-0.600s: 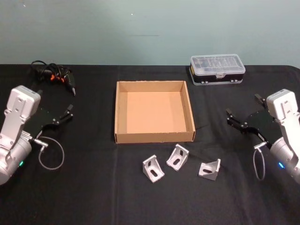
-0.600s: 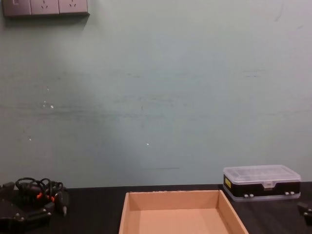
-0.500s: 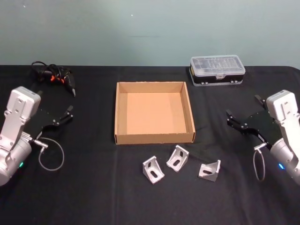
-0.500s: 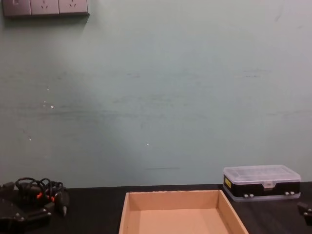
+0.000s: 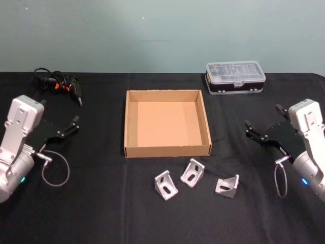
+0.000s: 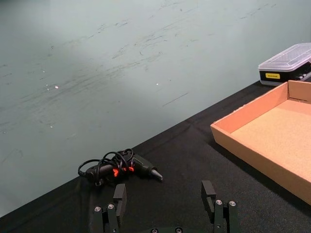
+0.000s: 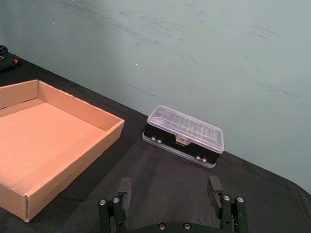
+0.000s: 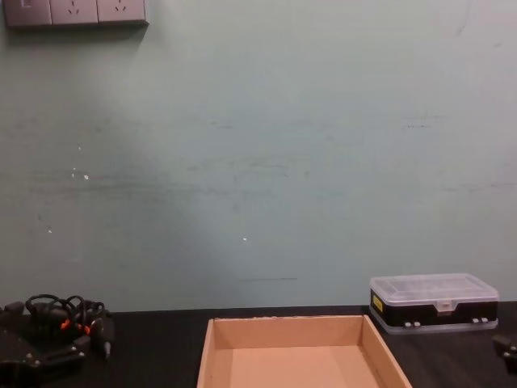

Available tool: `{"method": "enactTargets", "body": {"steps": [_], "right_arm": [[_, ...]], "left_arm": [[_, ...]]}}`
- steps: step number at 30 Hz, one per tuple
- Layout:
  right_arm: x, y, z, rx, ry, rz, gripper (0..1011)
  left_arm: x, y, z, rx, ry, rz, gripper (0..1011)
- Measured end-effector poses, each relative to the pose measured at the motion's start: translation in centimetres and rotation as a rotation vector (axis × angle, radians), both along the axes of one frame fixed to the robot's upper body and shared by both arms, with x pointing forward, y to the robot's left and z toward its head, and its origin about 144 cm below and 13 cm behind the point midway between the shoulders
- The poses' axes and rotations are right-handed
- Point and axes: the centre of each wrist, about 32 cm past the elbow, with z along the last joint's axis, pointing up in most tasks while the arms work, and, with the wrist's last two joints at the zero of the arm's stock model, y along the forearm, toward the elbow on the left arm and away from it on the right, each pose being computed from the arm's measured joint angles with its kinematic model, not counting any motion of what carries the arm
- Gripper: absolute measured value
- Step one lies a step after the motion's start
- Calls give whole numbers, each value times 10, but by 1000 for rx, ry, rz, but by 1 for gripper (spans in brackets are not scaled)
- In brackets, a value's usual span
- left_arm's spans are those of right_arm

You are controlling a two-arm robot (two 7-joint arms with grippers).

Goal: Use one hand to pick up the angle iron from the table and place it into the box.

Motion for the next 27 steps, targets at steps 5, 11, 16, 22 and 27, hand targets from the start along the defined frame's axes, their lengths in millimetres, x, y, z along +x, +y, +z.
{"method": "enactTargets", "body": {"steps": [5,11,16,22,27], "right_arm": [[0,0,0,0,0,0,1000],[0,0,0,0,0,0,1000],[0,0,0,0,0,0,1000],[-6,-3,2,7,-9,11,1000],[-19,-11,6,32,-9,36,1000]], "left_arm": [[0,0,0,0,0,0,1011],[0,0,0,0,0,0,1011],[0,0,0,0,0,0,1011],[0,0,0,0,0,0,1011],[0,0,0,0,0,0,1011]]}}
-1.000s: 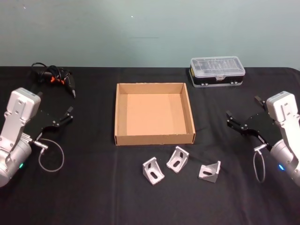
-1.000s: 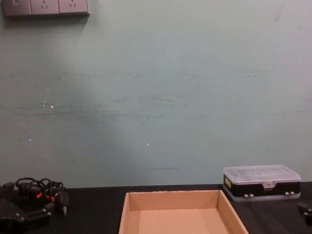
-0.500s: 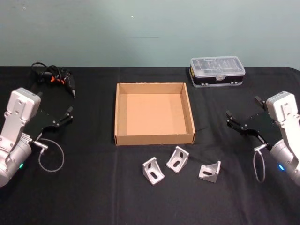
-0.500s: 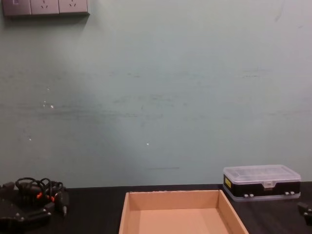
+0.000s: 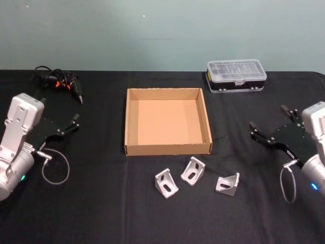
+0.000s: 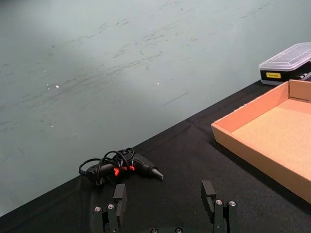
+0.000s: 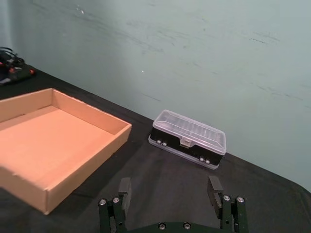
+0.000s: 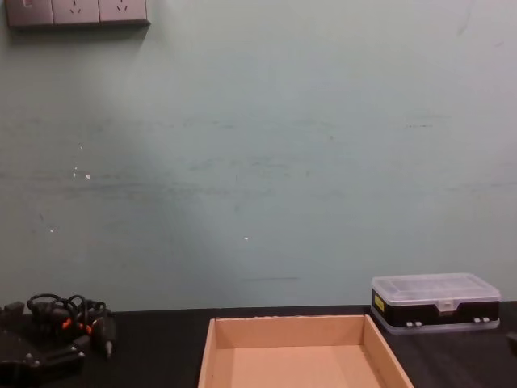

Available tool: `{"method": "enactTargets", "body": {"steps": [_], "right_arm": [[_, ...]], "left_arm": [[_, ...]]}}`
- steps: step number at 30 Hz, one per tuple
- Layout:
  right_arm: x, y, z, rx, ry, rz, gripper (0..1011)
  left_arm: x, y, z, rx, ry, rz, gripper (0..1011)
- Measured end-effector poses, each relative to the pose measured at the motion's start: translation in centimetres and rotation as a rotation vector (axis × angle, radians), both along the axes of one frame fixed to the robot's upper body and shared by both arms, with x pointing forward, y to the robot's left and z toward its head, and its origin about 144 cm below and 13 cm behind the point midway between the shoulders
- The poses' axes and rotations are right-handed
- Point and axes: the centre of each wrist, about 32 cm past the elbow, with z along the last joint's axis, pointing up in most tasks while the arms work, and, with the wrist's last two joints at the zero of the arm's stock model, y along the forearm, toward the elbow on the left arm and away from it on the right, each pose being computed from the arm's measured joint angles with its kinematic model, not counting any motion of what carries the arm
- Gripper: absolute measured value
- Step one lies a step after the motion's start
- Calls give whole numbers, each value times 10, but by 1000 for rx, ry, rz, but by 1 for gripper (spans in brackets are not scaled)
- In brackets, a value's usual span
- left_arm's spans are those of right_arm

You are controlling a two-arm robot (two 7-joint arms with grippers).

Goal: Use one hand to pick up the angle iron from the table and place it into the box.

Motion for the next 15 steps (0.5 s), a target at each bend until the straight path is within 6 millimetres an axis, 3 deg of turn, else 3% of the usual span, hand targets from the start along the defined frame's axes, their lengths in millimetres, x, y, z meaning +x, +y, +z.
{"method": "enactTargets", "body": {"steps": [6,15], "right_arm": [[-16,-5,7,30,13,51,1000],[-44,-14,20,66,88,282,1000]], "left_arm": [[0,0,0,0,0,0,1011],[0,0,0,0,0,0,1011]]}}
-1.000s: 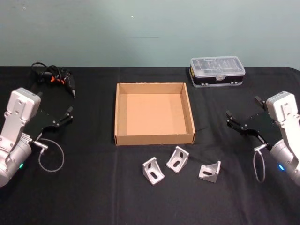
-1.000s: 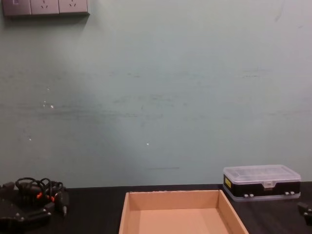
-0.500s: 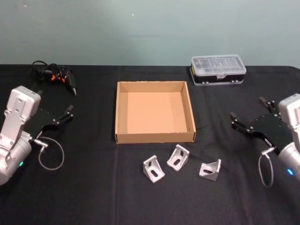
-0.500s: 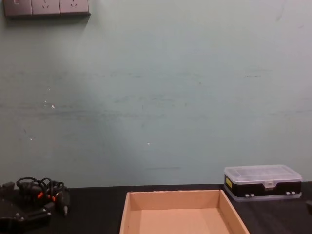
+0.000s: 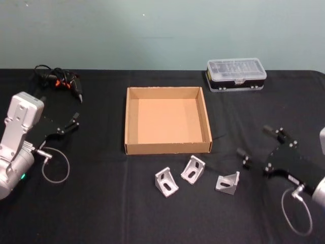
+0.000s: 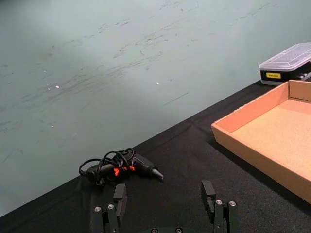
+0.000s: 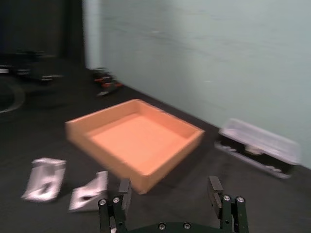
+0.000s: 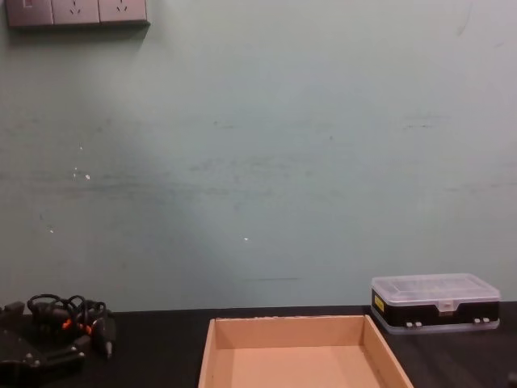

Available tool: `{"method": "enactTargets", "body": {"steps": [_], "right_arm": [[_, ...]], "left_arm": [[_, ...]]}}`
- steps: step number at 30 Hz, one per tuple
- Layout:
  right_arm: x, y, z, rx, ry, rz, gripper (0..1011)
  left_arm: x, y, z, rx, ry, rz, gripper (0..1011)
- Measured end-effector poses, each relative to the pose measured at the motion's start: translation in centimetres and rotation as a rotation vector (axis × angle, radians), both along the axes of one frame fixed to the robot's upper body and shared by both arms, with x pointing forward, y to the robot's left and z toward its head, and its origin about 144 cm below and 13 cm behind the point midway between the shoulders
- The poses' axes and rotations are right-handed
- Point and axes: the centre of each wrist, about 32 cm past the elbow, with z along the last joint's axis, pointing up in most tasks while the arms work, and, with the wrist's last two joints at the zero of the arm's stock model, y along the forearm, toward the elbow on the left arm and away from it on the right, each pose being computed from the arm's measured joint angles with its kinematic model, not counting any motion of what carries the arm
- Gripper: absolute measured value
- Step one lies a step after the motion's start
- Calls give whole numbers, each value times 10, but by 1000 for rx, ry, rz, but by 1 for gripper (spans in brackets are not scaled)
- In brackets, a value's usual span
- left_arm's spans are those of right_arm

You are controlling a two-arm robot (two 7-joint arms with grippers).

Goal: Use one hand to pick up the angle iron from the table and place it into the box.

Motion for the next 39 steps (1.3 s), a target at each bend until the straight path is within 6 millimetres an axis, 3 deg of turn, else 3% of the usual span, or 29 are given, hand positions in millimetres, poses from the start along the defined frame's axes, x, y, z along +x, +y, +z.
{"method": "enactTargets", "body": {"steps": [14,23,39], "right_arm": [[-13,-11,3,-84,182,178,1000],[-5,-8,-12,-88,281,174,1000],[11,2,-23,-104,277,185,1000]], "left_arm": [[0,0,0,0,0,0,1011],[0,0,0,0,0,0,1011],[0,0,0,0,0,0,1011]]}}
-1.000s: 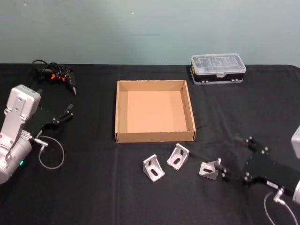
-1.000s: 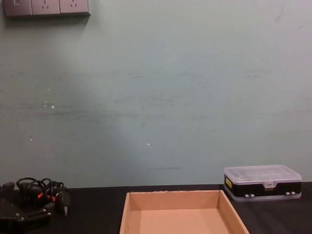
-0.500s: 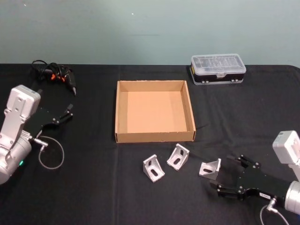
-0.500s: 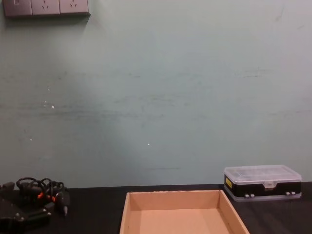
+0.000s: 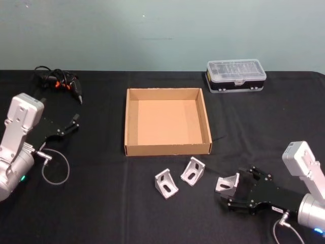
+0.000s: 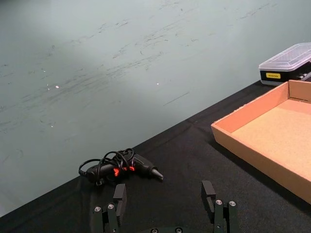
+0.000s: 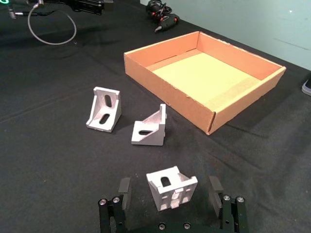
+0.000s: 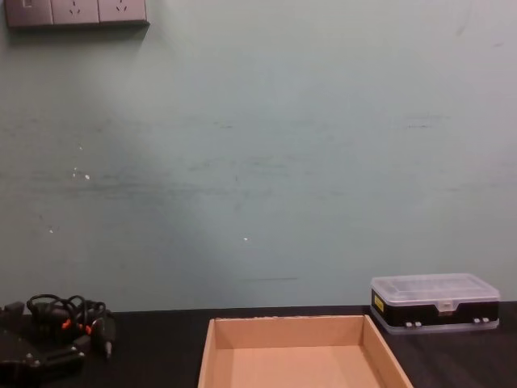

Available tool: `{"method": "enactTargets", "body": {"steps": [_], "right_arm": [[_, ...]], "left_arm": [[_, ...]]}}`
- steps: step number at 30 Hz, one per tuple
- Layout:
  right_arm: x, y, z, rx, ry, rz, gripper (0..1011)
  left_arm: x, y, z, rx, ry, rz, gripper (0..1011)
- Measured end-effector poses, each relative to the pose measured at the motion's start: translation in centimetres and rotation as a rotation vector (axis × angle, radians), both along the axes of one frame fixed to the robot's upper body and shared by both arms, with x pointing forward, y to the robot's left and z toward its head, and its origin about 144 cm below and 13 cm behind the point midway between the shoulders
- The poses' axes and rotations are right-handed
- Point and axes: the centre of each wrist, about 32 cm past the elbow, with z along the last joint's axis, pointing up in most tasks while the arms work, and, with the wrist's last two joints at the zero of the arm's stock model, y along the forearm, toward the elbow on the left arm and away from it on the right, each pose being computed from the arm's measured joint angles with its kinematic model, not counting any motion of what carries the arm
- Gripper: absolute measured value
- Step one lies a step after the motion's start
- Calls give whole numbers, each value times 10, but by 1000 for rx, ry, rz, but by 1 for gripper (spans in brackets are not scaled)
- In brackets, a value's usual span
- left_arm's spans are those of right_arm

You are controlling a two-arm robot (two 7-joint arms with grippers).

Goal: Use one hand to pick up the angle iron from the table and place it into the box.

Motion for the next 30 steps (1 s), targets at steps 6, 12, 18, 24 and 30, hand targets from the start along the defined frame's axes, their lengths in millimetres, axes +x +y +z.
{"method": "enactTargets", "body": {"steps": [6,12,18,24,30], "right_arm": [[3,4,-3,1,-13,6,1000],[3,3,-3,0,-13,6,1000],[3,3,-3,1,-13,6,907],[3,3,-3,2,-13,6,734],[3,3,-3,2,-12,5,554]], "left_arm": [[0,0,0,0,0,0,1011],[0,0,0,0,0,0,1011],[0,0,0,0,0,0,1011],[0,0,0,0,0,0,1012],[0,0,0,0,0,0,1011]]}}
